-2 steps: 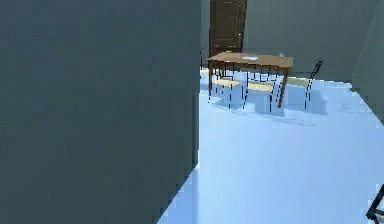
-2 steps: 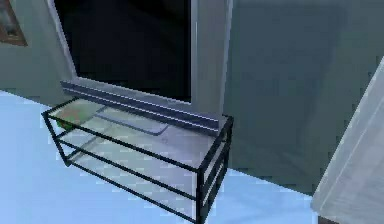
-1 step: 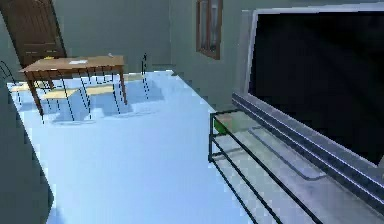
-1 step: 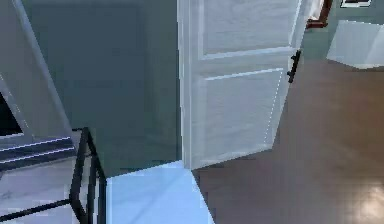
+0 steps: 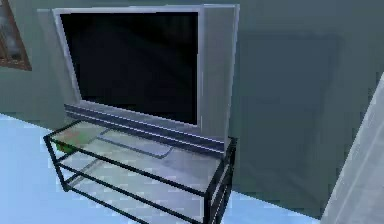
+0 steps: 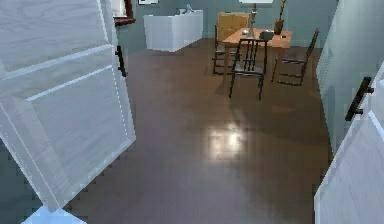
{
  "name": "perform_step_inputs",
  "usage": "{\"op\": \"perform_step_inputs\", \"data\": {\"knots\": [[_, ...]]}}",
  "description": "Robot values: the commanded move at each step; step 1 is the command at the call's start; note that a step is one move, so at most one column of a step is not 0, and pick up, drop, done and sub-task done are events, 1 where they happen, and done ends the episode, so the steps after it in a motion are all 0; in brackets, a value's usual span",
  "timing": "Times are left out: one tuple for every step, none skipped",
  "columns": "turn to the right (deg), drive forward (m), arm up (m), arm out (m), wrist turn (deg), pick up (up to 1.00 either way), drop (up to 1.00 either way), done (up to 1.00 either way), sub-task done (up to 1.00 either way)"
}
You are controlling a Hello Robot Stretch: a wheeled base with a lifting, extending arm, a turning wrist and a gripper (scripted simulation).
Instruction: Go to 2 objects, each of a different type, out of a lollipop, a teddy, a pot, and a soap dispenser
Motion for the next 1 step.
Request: {"op": "perform_step_inputs", "data": {"knots": [[33.0, 0.0, 0.0, 0.0, 0.0, 0.0, 0.0, 0.0, 0.0]]}}
